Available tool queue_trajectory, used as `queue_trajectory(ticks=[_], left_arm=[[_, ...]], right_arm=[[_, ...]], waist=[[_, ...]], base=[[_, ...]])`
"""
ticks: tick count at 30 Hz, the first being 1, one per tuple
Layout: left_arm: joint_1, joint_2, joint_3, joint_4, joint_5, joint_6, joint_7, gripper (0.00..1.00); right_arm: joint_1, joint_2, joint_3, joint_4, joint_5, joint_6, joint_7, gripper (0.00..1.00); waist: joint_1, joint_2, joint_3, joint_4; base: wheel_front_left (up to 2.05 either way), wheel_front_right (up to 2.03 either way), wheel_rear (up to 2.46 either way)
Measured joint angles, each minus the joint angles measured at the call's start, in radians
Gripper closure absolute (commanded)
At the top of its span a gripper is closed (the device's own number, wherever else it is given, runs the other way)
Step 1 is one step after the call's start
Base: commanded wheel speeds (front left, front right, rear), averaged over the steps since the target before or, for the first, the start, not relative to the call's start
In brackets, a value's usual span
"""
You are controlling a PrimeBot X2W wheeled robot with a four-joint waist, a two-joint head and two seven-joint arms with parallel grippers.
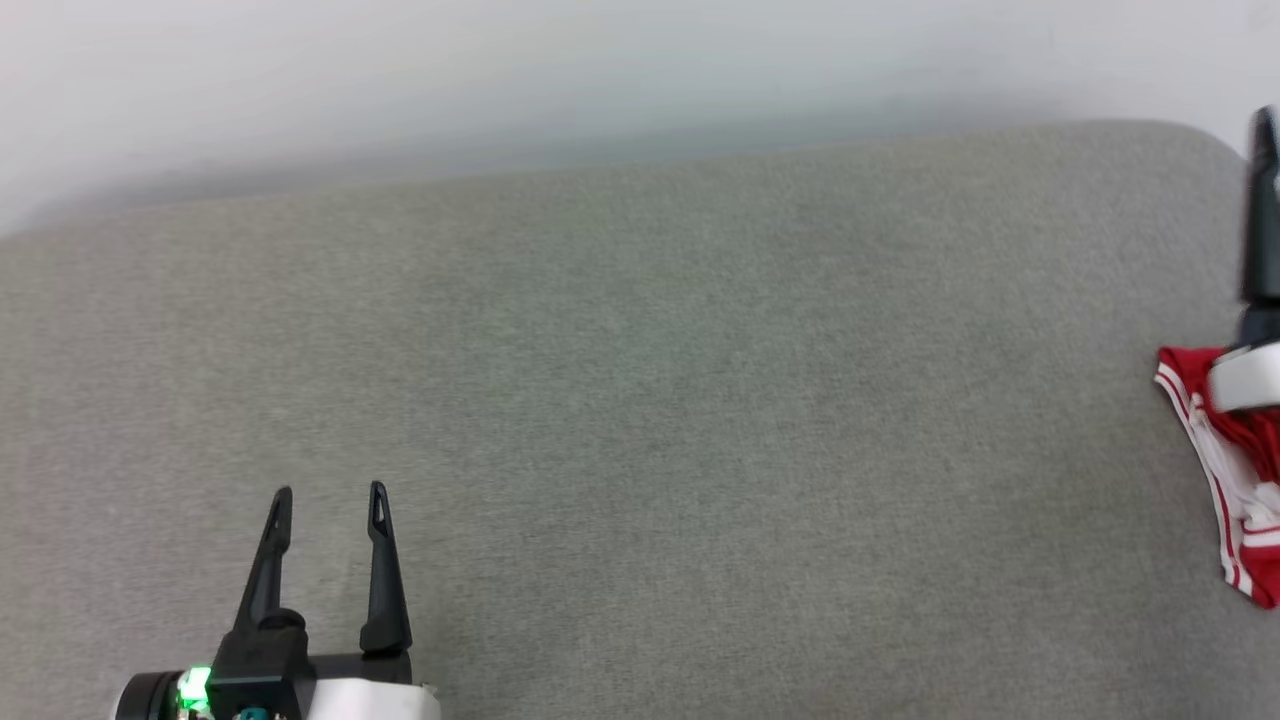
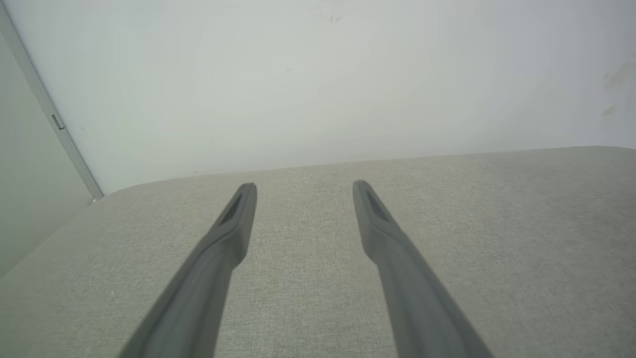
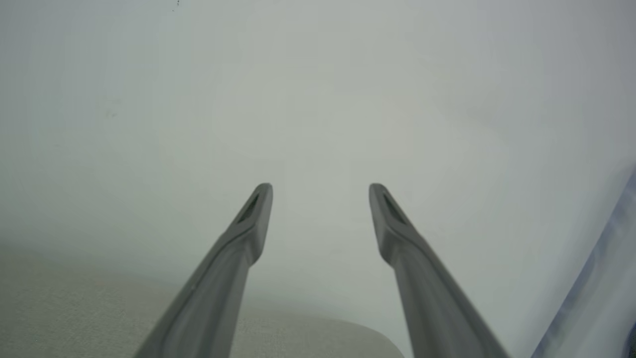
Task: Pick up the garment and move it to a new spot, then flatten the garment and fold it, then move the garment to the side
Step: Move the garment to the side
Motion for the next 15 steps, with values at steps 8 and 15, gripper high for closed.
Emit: queue_trajectory(ticks=[8, 15], left_arm=[[0.028, -0.004, 0.002, 0.025, 0.000, -0.002, 0.000, 0.00], [0.051, -0.005, 0.001, 0.042, 0.000, -0.012, 0.000, 0.00]], right_arm=[[0.230, 0.181, 0.044, -0.165, 0.007, 0.000, -0.002, 0.00], [0.407, 0.256, 0.045, -0.180, 0.041, 0.000, -0.002, 0.00]], waist=[[0.0000, 0.0001, -0.065, 0.052], [0.0000, 0.0000, -0.111, 0.087]], base=[[0.00, 0.00, 0.00], [0.00, 0.00, 0.00]])
